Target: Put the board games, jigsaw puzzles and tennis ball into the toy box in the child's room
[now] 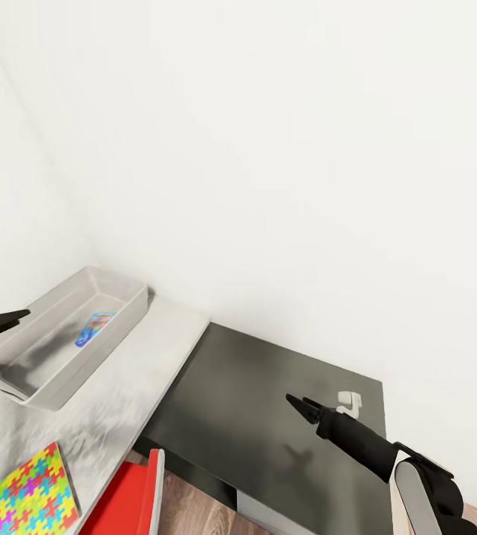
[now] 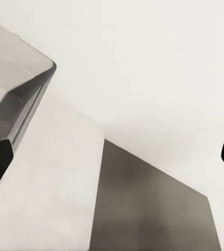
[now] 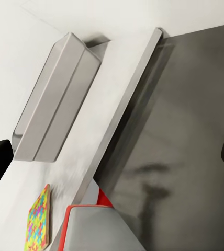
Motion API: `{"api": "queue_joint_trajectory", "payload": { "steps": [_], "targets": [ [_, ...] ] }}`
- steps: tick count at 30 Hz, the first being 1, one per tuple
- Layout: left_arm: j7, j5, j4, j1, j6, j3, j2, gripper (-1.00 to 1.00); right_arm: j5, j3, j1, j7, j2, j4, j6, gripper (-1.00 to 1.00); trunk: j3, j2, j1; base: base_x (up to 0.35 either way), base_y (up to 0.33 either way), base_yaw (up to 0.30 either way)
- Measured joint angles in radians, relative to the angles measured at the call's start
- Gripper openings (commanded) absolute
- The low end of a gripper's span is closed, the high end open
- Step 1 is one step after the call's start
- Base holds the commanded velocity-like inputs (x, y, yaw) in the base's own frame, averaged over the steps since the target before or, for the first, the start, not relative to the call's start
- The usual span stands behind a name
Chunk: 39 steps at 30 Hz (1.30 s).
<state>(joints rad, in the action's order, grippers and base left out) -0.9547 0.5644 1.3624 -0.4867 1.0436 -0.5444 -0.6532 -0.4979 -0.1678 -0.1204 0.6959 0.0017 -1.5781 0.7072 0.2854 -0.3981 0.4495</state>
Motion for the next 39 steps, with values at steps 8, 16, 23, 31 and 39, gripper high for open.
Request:
{"api": "queue_joint_trajectory", "payload": {
  "steps": [8, 16, 23, 31, 39],
  "targets": [
    [0.016, -0.094, 0.000, 0.007, 0.000, -0.009, -0.002, 1.00, 0.000, 0.006, 0.000, -0.001, 0.001, 0.000, 0.000, 1.00, 0.000, 0.000, 0.000, 0.000, 0.000, 0.000],
    [0.019, -0.145, 0.000, 0.007, -0.006, -0.010, -0.002, 1.00, 0.000, 0.009, 0.000, -0.001, 0.001, -0.001, 0.000, 1.00, 0.000, 0.000, 0.000, 0.000, 0.000, 0.000],
    [0.018, -0.157, -0.001, 0.009, -0.008, -0.010, 0.001, 1.00, 0.001, 0.010, 0.000, -0.001, 0.001, -0.001, 0.000, 1.00, 0.000, 0.000, 0.000, 0.000, 0.000, 0.000],
    [0.005, -0.156, -0.007, 0.033, -0.004, -0.010, 0.008, 1.00, 0.000, 0.008, 0.000, -0.001, 0.002, -0.002, -0.001, 1.00, 0.000, 0.000, 0.000, 0.000, 0.000, 0.000],
    [-0.059, -0.147, -0.020, 0.083, 0.000, -0.011, 0.010, 1.00, 0.001, 0.010, 0.000, -0.002, 0.003, -0.001, -0.003, 1.00, 0.000, 0.000, 0.000, 0.000, 0.000, 0.000]
  ]
}}
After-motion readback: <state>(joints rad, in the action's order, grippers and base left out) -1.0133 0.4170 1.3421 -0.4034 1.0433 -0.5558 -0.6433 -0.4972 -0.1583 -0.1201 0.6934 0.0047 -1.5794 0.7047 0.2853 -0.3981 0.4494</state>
